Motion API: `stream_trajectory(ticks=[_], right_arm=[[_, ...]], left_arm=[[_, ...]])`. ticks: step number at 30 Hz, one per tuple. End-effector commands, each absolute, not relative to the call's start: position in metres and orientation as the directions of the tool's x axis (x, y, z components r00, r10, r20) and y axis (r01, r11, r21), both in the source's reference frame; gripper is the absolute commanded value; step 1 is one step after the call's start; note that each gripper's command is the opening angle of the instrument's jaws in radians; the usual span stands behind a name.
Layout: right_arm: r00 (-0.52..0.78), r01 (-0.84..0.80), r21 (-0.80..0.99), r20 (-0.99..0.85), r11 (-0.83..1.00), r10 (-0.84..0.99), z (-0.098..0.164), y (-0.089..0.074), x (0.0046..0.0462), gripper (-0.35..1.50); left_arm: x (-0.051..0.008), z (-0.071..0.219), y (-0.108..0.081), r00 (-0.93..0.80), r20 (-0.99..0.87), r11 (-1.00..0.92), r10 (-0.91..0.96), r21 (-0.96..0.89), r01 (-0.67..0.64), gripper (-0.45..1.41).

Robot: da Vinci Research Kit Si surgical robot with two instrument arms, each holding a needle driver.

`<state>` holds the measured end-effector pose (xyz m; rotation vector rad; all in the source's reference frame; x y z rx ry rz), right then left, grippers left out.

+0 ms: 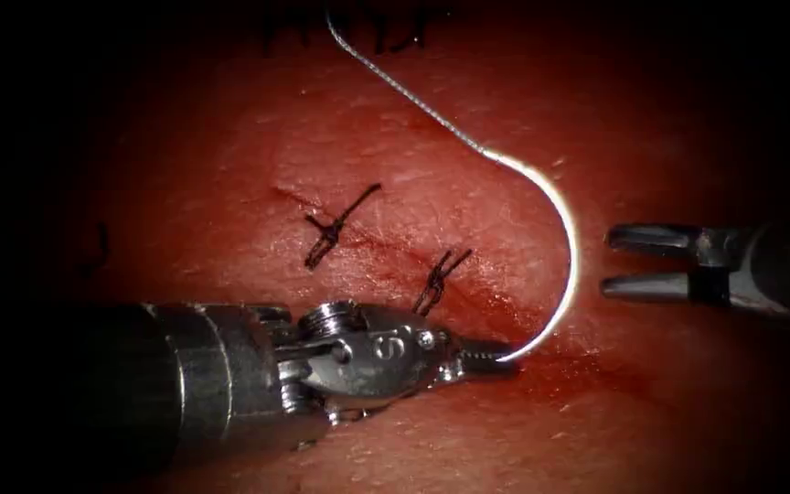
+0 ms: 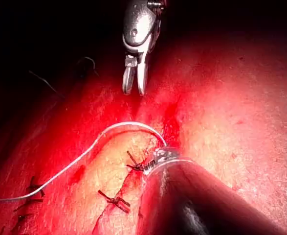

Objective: Wound Closure
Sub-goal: Left driver fetches needle, then left hand switches needle to right hand

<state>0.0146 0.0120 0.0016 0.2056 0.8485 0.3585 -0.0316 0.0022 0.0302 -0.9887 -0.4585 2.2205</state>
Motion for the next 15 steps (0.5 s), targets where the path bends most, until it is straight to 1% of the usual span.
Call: stream_trajectory(ticks=[1,3,7,8,10,11,12,13,15], right_arm=[[0.600,-0.249,0.339,-0.681,0.907,0.420,0.0021,0.0117,0.0152,-0.09],[0.596,-0.280,0.357,-0.663,0.891,0.453,0.0021,0.0118,0.0152,-0.11],[0.572,-0.345,0.403,-0.626,0.848,0.530,0.0018,0.0121,0.0150,-0.06],[0.560,-0.362,0.414,-0.620,0.836,0.549,0.0017,0.0122,0.0150,0.03],[0.523,-0.395,0.444,-0.612,0.805,0.594,0.0016,0.0124,0.0150,0.41],[0.488,-0.422,0.480,-0.595,0.769,0.639,0.0014,0.0124,0.0150,0.56],[0.444,-0.448,0.516,-0.580,0.730,0.683,0.0013,0.0125,0.0151,0.82],[0.424,-0.456,0.525,-0.582,0.719,0.694,0.0011,0.0126,0.0151,0.93],[0.396,-0.463,0.533,-0.591,0.709,0.703,0.0007,0.0128,0.0152,0.98]], left_arm=[[-0.0320,0.0306,0.0022,-0.500,-0.527,-0.725,0.687,-0.540,-0.427,-0.45],[-0.0318,0.0304,0.0025,-0.497,-0.528,-0.725,0.688,-0.532,-0.438,-0.45],[-0.0314,0.0295,0.0031,-0.497,-0.543,-0.736,0.677,-0.505,-0.451,-0.45],[-0.0313,0.0292,0.0032,-0.507,-0.553,-0.750,0.661,-0.486,-0.448,-0.45],[-0.0311,0.0284,0.0034,-0.530,-0.577,-0.783,0.621,-0.436,-0.443,-0.45],[-0.0310,0.0281,0.0035,-0.542,-0.587,-0.798,0.601,-0.413,-0.438,-0.45],[-0.0309,0.0278,0.0036,-0.549,-0.592,-0.806,0.590,-0.396,-0.440,-0.45],[-0.0308,0.0274,0.0038,-0.561,-0.599,-0.819,0.572,-0.370,-0.439,-0.45],[-0.0307,0.0269,0.0040,-0.585,-0.612,-0.844,0.532,-0.321,-0.430,-0.45]])
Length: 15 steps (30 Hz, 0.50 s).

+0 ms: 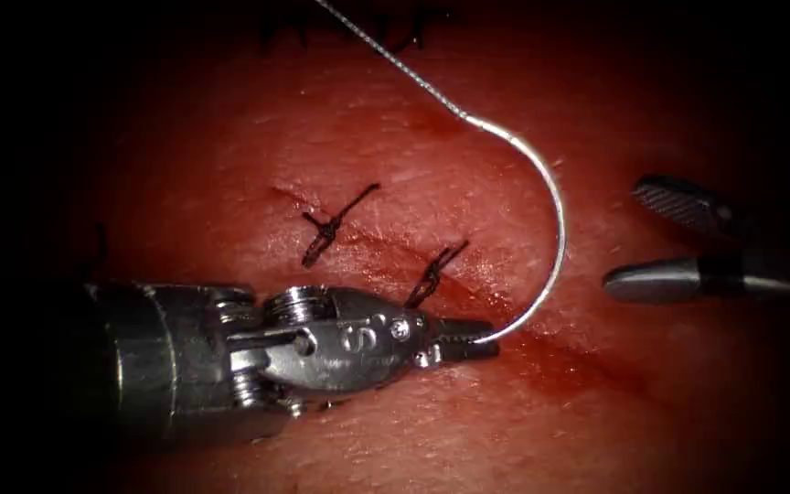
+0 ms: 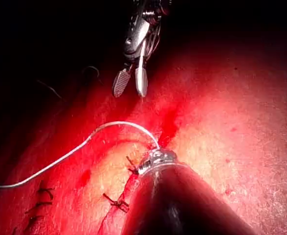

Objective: Wound Closure
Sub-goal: Left hand switches needle to right hand

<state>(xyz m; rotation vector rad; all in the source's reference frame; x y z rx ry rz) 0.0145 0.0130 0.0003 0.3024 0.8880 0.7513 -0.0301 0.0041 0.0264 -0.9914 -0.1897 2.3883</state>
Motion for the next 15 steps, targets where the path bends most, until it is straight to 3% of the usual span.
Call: stream_trajectory(ticks=[1,6,15], right_arm=[[0.388,-0.466,0.538,-0.590,0.703,0.708,0.0005,0.0128,0.0152,1.00],[0.367,-0.461,0.571,-0.575,0.680,0.731,-0.0001,0.0128,0.0156,1.14],[0.360,-0.466,0.575,-0.572,0.673,0.737,0.0001,0.0130,0.0162,1.14]], left_arm=[[-0.0306,0.0266,0.0042,-0.603,-0.619,-0.860,0.503,-0.288,-0.422,-0.45],[-0.0301,0.0258,0.0050,-0.650,-0.660,-0.918,0.376,-0.171,-0.357,-0.45],[-0.0300,0.0254,0.0047,-0.685,-0.689,-0.960,0.237,-0.058,-0.275,-0.45]])
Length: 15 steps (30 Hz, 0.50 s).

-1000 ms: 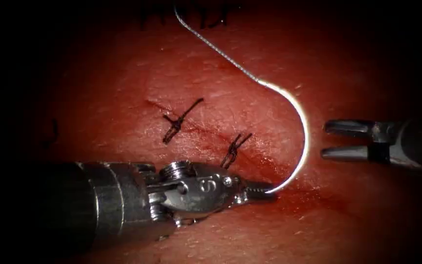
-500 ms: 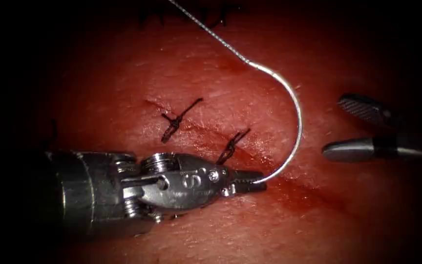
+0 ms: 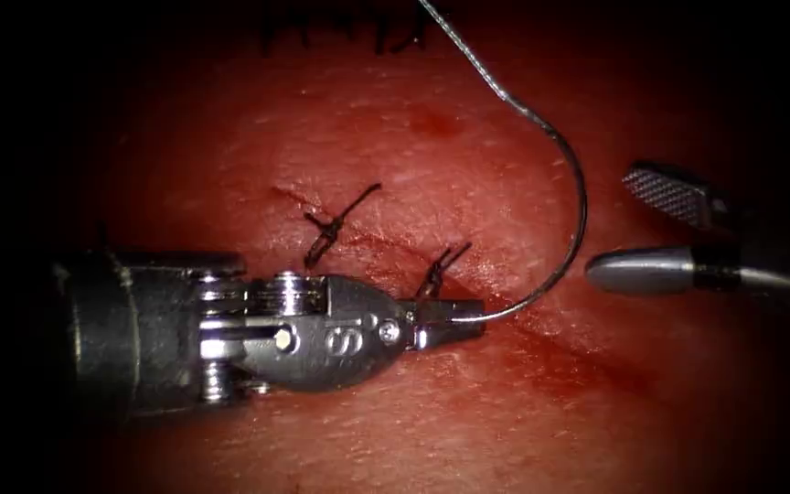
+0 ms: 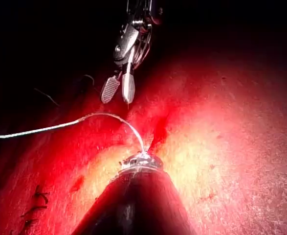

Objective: Wound Closure
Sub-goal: Left hand switches needle to right hand

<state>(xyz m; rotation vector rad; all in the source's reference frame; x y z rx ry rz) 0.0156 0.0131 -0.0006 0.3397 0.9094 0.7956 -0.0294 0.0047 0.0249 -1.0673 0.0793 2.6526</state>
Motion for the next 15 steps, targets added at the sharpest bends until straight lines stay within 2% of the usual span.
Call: stream_trajectory(ticks=[1,5,13,15], right_arm=[[0.360,-0.466,0.574,-0.571,0.673,0.738,0.0001,0.0130,0.0162,1.10],[0.357,-0.469,0.574,-0.572,0.672,0.738,0.0002,0.0132,0.0163,0.92],[0.355,-0.474,0.571,-0.573,0.670,0.739,0.0003,0.0131,0.0170,0.82],[0.354,-0.474,0.571,-0.573,0.670,0.739,0.0003,0.0130,0.0172,0.56]], left_arm=[[-0.0301,0.0253,0.0046,-0.688,-0.689,-0.962,0.226,-0.050,-0.267,-0.45],[-0.0302,0.0249,0.0043,-0.687,-0.696,-0.968,0.206,-0.041,-0.249,-0.45],[-0.0306,0.0234,0.0038,-0.684,-0.705,-0.974,0.185,-0.040,-0.222,-0.45],[-0.0307,0.0231,0.0037,-0.683,-0.707,-0.975,0.181,-0.036,-0.220,-0.45]])
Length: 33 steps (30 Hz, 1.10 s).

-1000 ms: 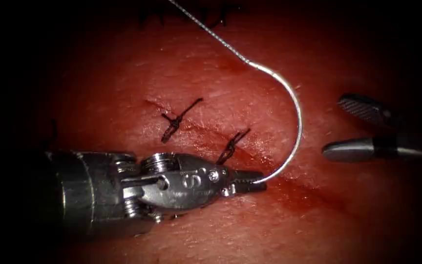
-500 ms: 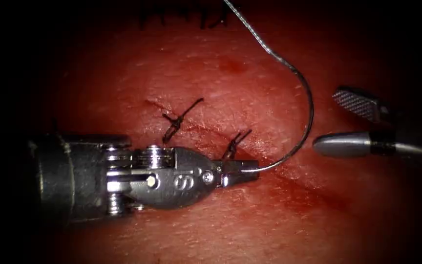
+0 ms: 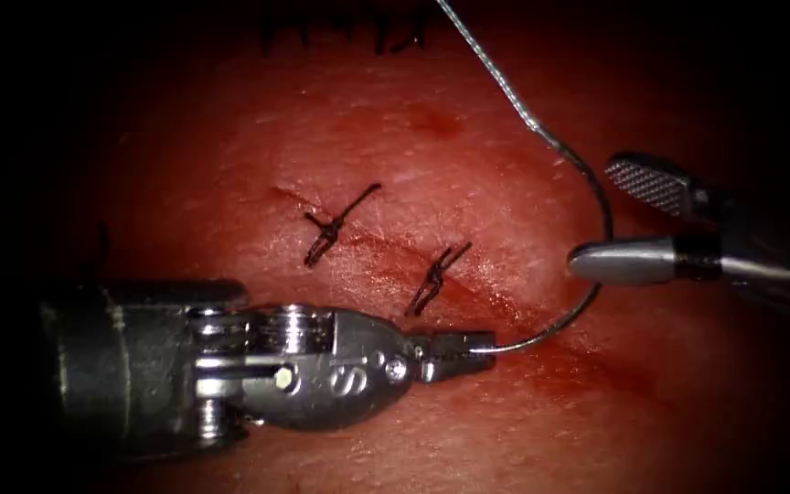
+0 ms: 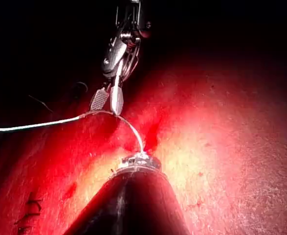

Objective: Wound Closure
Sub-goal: Left hand switches needle to right hand, then hand the needle back to the left to regrasp

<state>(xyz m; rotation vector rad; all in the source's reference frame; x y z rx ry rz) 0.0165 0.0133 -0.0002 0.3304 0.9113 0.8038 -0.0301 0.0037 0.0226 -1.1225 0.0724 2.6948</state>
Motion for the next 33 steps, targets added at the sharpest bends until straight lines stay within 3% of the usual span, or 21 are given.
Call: stream_trajectory(ticks=[1,3,4,14,15,16,18,21,23,33], right_arm=[[0.355,-0.473,0.570,-0.574,0.671,0.738,0.0003,0.0128,0.0172,0.14],[0.355,-0.473,0.569,-0.575,0.672,0.737,0.0004,0.0126,0.0172,-0.04],[0.355,-0.473,0.569,-0.576,0.673,0.736,0.0004,0.0125,0.0172,-0.33],[0.331,-0.467,0.490,-0.675,0.736,0.659,-0.0003,0.0123,0.0172,-0.35],[0.333,-0.468,0.485,-0.678,0.739,0.656,-0.0003,0.0123,0.0172,-0.35],[0.338,-0.464,0.477,-0.683,0.746,0.647,-0.0003,0.0124,0.0172,-0.35],[0.353,-0.454,0.451,-0.700,0.768,0.620,-0.0002,0.0125,0.0172,-0.35],[0.367,-0.428,0.428,-0.722,0.796,0.586,-0.0001,0.0125,0.0171,-0.35],[0.371,-0.400,0.423,-0.737,0.813,0.565,-0.0001,0.0126,0.0171,-0.35],[0.337,-0.186,0.375,-0.844,0.908,0.418,-0.0004,0.0123,0.0182,-0.35]], left_arm=[[-0.0307,0.0230,0.0037,-0.683,-0.709,-0.976,0.175,-0.034,-0.215,-0.45],[-0.0307,0.0230,0.0036,-0.683,-0.711,-0.977,0.169,-0.032,-0.209,-0.45],[-0.0307,0.0230,0.0036,-0.681,-0.712,-0.978,0.169,-0.033,-0.207,-0.45],[-0.0306,0.0229,0.0034,-0.676,-0.721,-0.981,0.155,-0.033,-0.189,-0.45],[-0.0306,0.0228,0.0034,-0.677,-0.721,-0.982,0.149,-0.029,-0.185,-0.32],[-0.0306,0.0227,0.0033,-0.671,-0.718,-0.976,0.184,-0.055,-0.209,0.07],[-0.0307,0.0222,0.0034,-0.646,-0.706,-0.951,0.291,-0.138,-0.277,0.61],[-0.0306,0.0209,0.0042,-0.590,-0.683,-0.900,0.430,-0.274,-0.339,1.11],[-0.0304,0.0198,0.0048,-0.565,-0.674,-0.878,0.476,-0.334,-0.342,1.21],[-0.0291,0.0181,0.0068,-0.480,-0.608,-0.773,0.633,-0.533,-0.344,1.11]])
